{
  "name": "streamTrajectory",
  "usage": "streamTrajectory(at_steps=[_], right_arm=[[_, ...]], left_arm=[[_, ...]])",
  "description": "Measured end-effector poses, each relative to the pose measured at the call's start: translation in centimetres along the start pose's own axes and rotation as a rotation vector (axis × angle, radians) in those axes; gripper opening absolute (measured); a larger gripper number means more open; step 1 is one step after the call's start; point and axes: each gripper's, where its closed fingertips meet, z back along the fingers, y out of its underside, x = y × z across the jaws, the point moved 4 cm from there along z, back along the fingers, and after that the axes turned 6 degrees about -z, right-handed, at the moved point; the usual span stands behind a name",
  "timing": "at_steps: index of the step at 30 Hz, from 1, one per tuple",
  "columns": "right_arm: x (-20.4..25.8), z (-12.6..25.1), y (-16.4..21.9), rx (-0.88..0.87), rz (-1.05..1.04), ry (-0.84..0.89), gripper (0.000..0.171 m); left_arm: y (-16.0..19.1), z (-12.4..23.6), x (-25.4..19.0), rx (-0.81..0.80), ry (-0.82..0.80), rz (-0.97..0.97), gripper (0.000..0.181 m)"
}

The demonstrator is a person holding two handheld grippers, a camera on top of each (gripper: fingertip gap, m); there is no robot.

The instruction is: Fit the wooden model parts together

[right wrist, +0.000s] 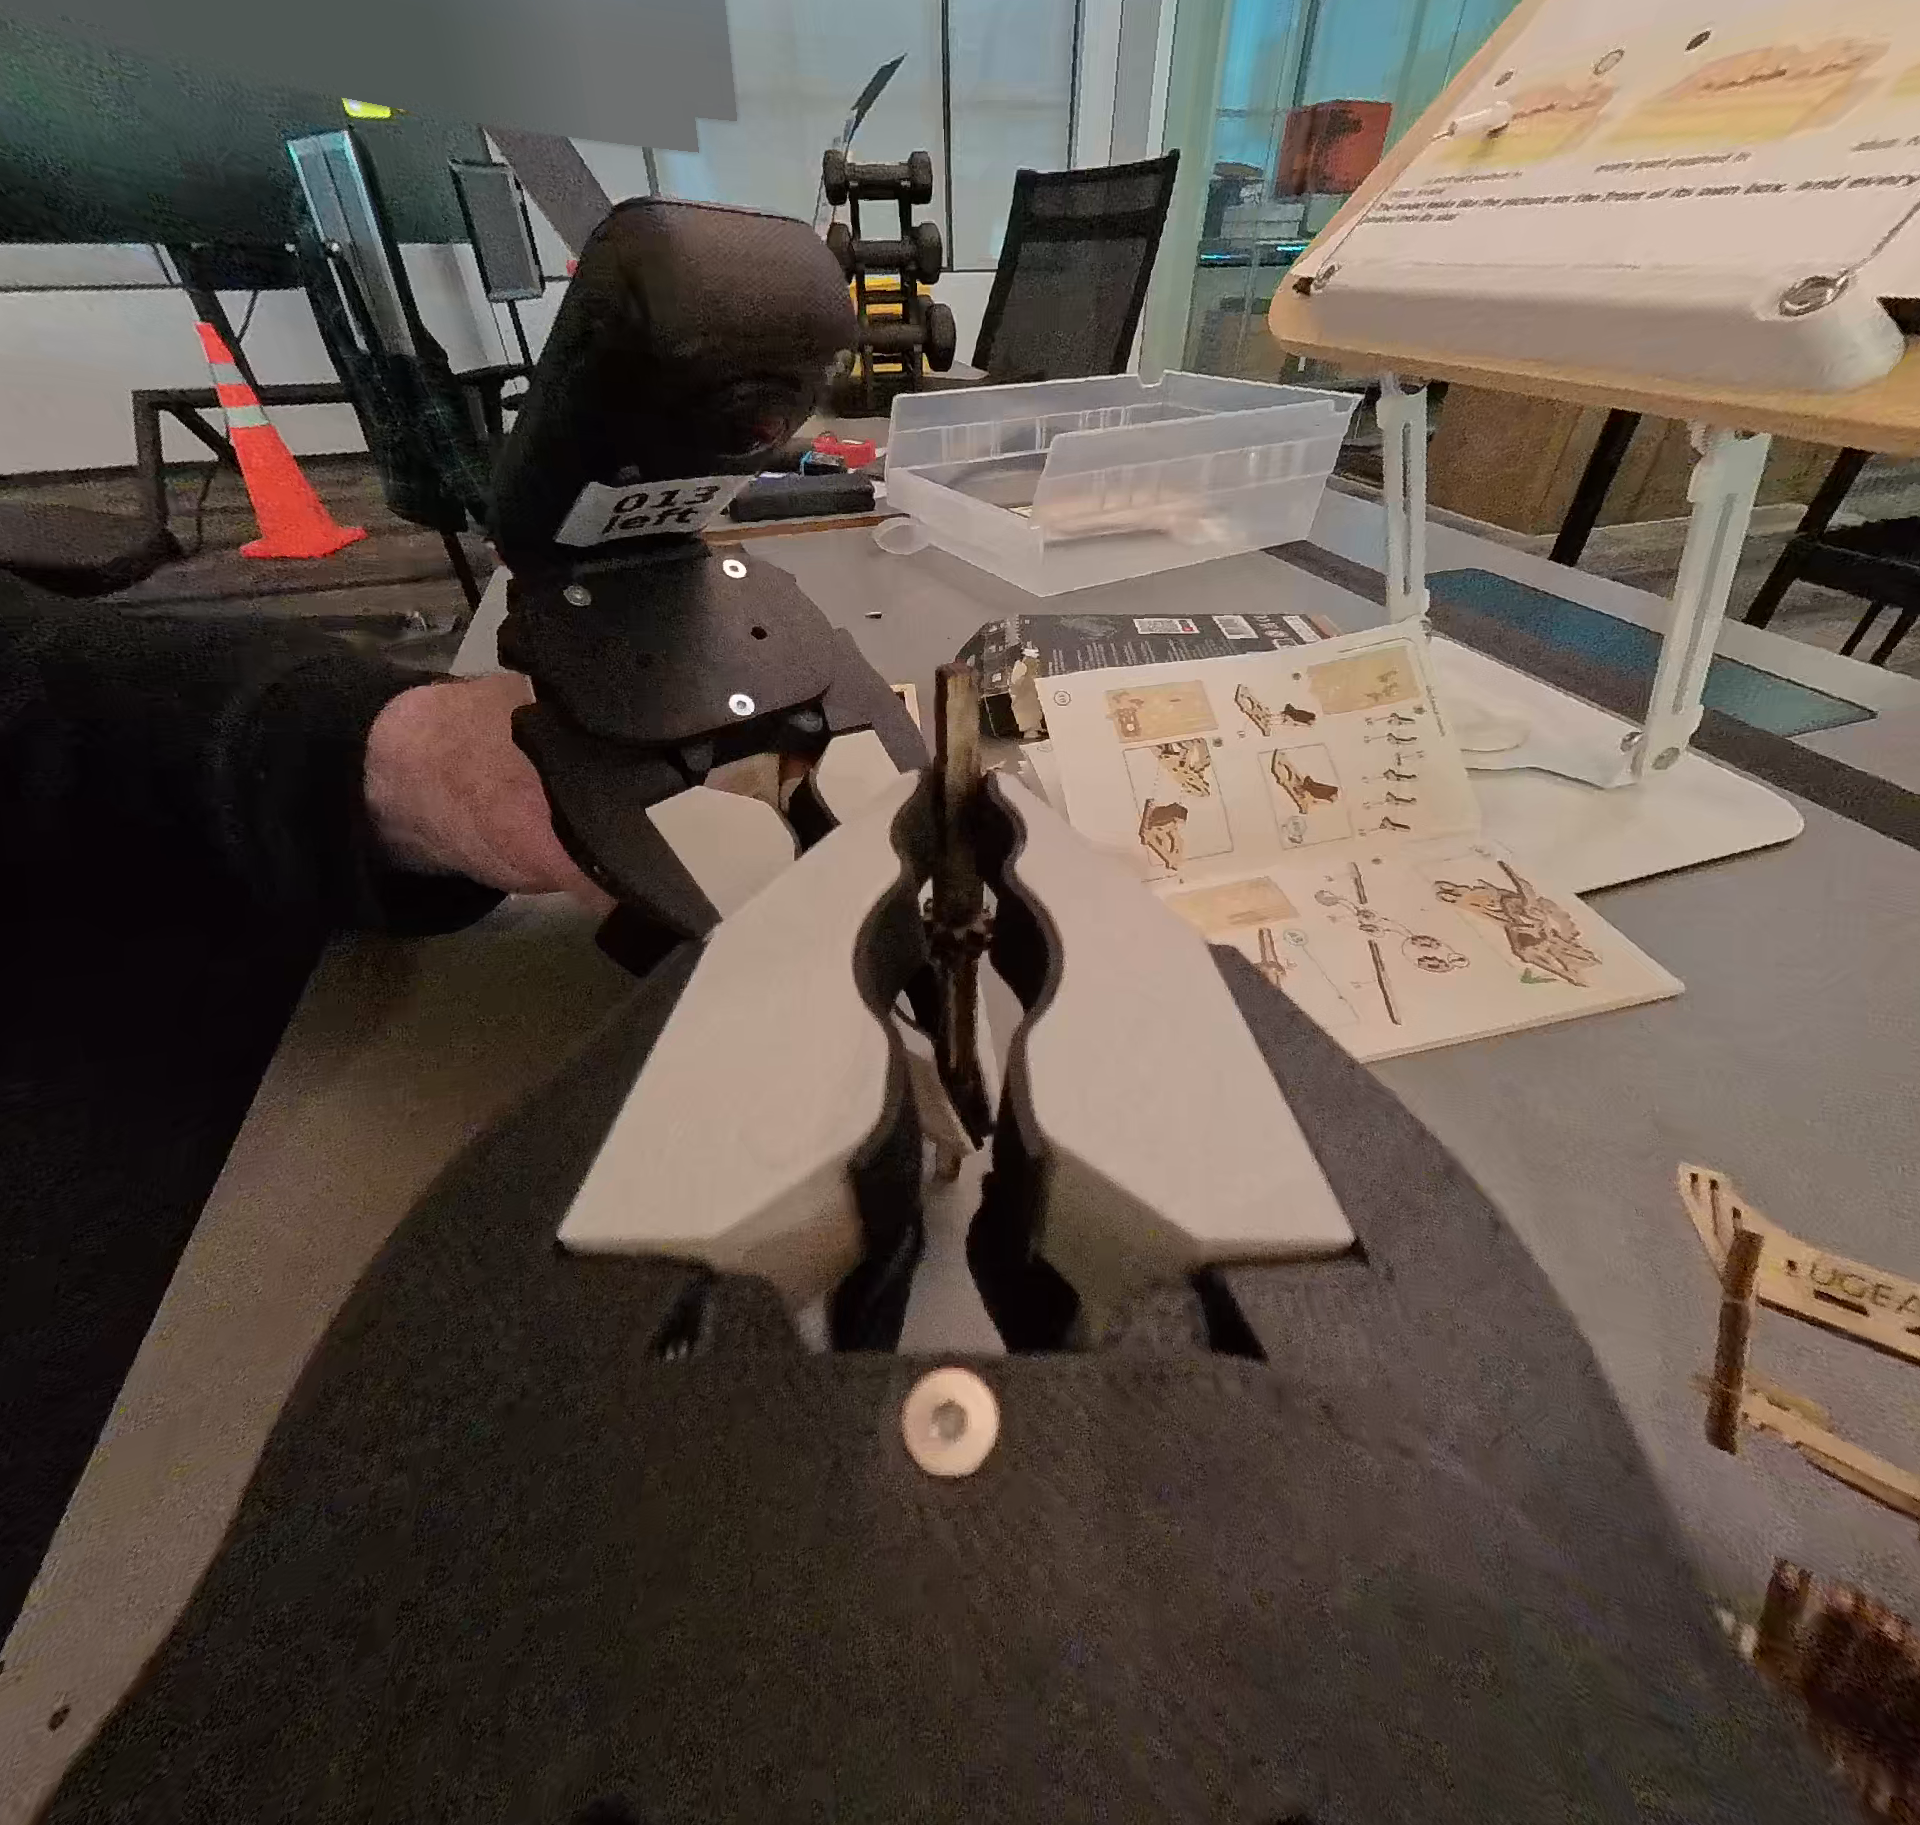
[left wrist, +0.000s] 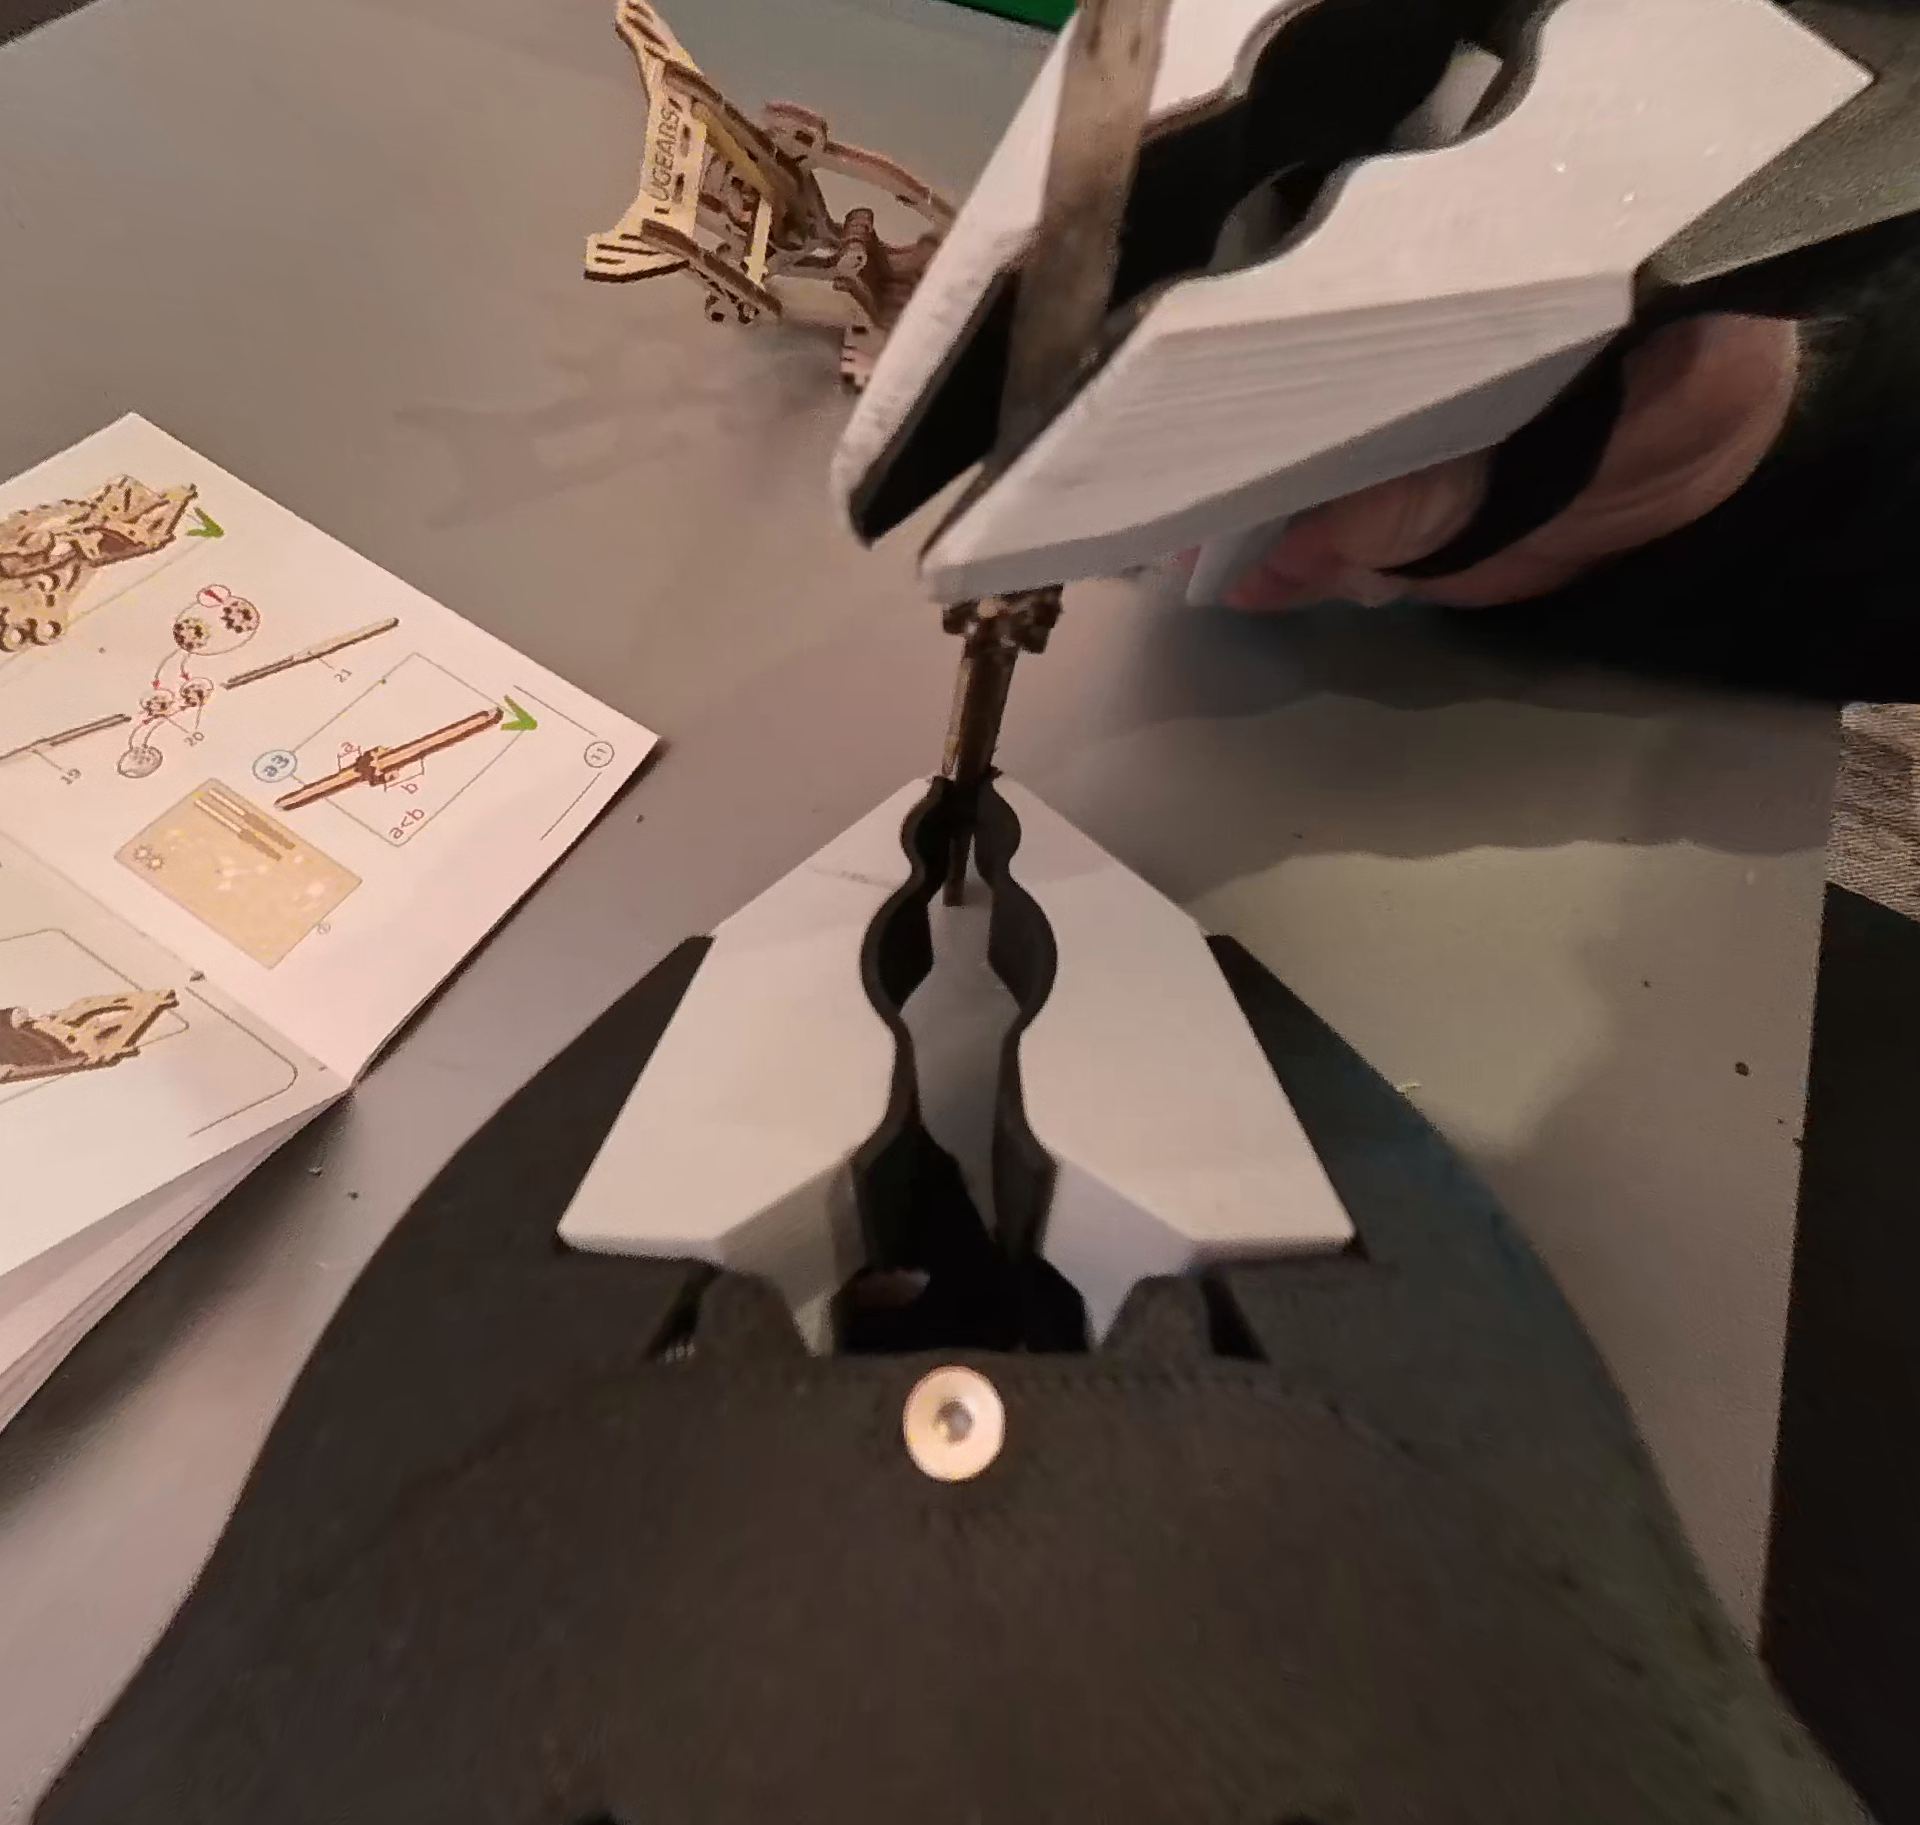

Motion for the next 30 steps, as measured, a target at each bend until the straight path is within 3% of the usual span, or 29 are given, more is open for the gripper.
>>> streamTrajectory(at_steps=[1,12,15,17,20,24,25,27,30], right_arm=[[0.0,0.0,0.0,-0.007,-0.013,0.002,0.004],[0.0,0.1,-0.4,0.02,0.0,-0.008,0.004],[0.5,0.0,-1.5,0.045,0.059,-0.019,0.013],[0.3,-0.2,-1.4,0.061,0.045,-0.047,0.003],[-0.1,-0.1,-1.4,0.032,-0.056,-0.096,0.003],[-0.2,-0.2,-2.1,0.005,-0.087,-0.116,0.003],[-0.1,-0.3,-2.3,0.006,-0.086,-0.124,0.002],[0.1,-0.5,-2.5,0.012,-0.079,-0.137,0.002],[0.3,-0.6,-2.5,0.019,-0.09,-0.164,0.002]], left_arm=[[0.0,0.0,0.0,0.0,0.001,0.002,0.002],[-0.2,-0.1,-0.2,-0.005,-0.03,-0.111,0.002],[-0.1,-0.1,-0.3,0.001,-0.02,-0.118,0.002],[-0.2,-0.2,-0.3,0.0,-0.014,-0.12,0.002],[-0.2,-0.1,-0.4,0.0,-0.009,-0.123,0.001],[-0.8,0.0,-0.4,-0.05,-0.02,-0.148,0.004],[-1.2,0.1,-0.6,-0.074,-0.009,-0.147,0.016],[-1.9,0.4,-0.5,-0.096,-0.037,-0.174,0.006],[-1.9,0.5,-0.5,-0.1,-0.024,-0.158,0.005]])
